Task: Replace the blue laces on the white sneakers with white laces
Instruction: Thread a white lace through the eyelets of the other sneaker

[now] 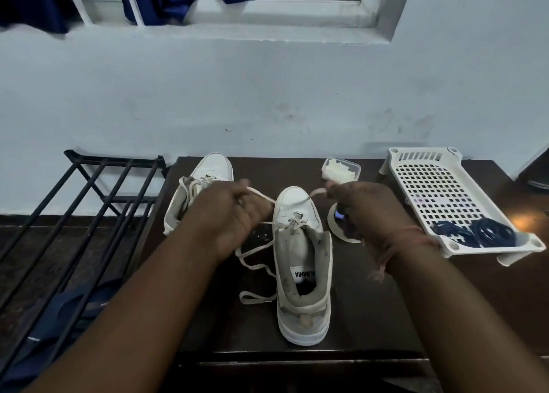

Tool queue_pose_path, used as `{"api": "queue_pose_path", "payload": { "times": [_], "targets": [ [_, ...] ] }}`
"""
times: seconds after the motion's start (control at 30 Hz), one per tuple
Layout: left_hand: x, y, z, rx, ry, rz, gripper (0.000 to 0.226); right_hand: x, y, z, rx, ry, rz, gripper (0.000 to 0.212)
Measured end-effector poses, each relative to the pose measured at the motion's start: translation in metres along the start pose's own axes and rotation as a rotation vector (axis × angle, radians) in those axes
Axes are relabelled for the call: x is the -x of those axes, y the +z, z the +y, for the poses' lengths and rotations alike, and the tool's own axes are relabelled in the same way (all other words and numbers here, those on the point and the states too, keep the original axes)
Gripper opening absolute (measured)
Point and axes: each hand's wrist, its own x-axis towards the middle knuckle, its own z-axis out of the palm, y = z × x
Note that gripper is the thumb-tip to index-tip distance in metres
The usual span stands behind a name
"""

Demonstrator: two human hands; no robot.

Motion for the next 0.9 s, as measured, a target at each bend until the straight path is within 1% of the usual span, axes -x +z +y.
{"api": "queue_pose_path", "payload": {
  "times": [0.03,0.07,0.1,0.13,0.17,0.2,0.23,0.33,0.37,0.4,0.47,0.53,0.6,0.67,0.7,0.73,0.77,0.83,0.87,0.9],
  "targets": [
    [0.004,0.005,-0.007,-0.371,0.128,-0.005,0.009,0.003,0.006,0.002,0.064,-0.055,-0.048,0.023],
    [0.008,0.009,-0.014,-0.748,0.334,-0.006,0.013,0.006,0.013,0.001,0.11,-0.117,-0.1,0.021],
    [0.009,0.012,-0.02,-1.065,0.582,-0.014,0.023,0.007,0.019,-0.001,0.144,-0.173,-0.141,0.021],
    [0.011,0.015,-0.025,-1.273,0.777,-0.081,0.035,0.008,0.024,-0.004,0.162,-0.216,-0.175,0.022],
    [0.01,0.016,-0.029,-1.375,0.878,-0.162,0.041,0.008,0.025,-0.006,0.17,-0.244,-0.206,0.024],
    [0.01,0.015,-0.031,-1.405,0.903,-0.217,0.042,0.007,0.024,-0.006,0.168,-0.252,-0.238,0.024],
    [0.008,0.011,-0.031,-1.403,0.903,-0.212,0.039,0.007,0.022,-0.005,0.164,-0.245,-0.263,0.022],
    [0.004,0.003,-0.028,-1.362,0.839,-0.14,0.025,0.008,0.017,-0.004,0.06,-0.183,-0.281,0.009],
    [0.005,0.002,-0.028,-1.325,0.795,-0.131,0.021,0.007,0.015,-0.004,-0.008,-0.148,-0.263,0.009],
    [0.006,0.002,-0.027,-1.325,0.788,-0.108,0.017,0.006,0.014,-0.005,-0.063,-0.12,-0.241,0.013],
    [0.005,0.001,-0.022,-1.404,0.864,0.03,0.013,0.004,0.01,-0.005,-0.047,-0.138,-0.197,0.009],
    [-0.002,-0.006,-0.015,-1.491,0.854,0.209,0.014,0.002,0.007,-0.002,0.046,-0.182,-0.166,0.006],
    [-0.005,-0.01,-0.013,-1.507,0.792,0.24,0.015,0.003,0.008,0.0,0.114,-0.189,-0.175,0.012],
    [-0.003,-0.006,-0.02,-1.546,0.781,0.21,0.009,0.003,0.015,0.002,0.228,-0.222,-0.178,0.022],
    [-0.002,-0.004,-0.026,-1.585,0.805,0.18,0.016,0.004,0.018,0.003,0.273,-0.238,-0.175,0.025],
    [-0.002,-0.002,-0.032,-1.633,0.842,0.119,0.03,0.004,0.021,0.003,0.319,-0.252,-0.167,0.026],
    [-0.003,0.0,-0.037,-1.669,0.889,0.041,0.036,0.002,0.023,0.006,0.357,-0.266,-0.147,0.022],
    [-0.004,0.001,-0.042,-1.62,0.928,-0.095,0.029,0.0,0.023,0.01,0.397,-0.245,-0.08,0.008],
    [-0.006,0.0,-0.044,-1.566,0.925,-0.121,0.023,0.0,0.021,0.011,0.404,-0.22,-0.036,0.012],
    [-0.007,0.0,-0.046,-1.509,0.912,-0.116,0.018,-0.001,0.018,0.013,0.414,-0.192,-0.001,0.02]
  ]
}}
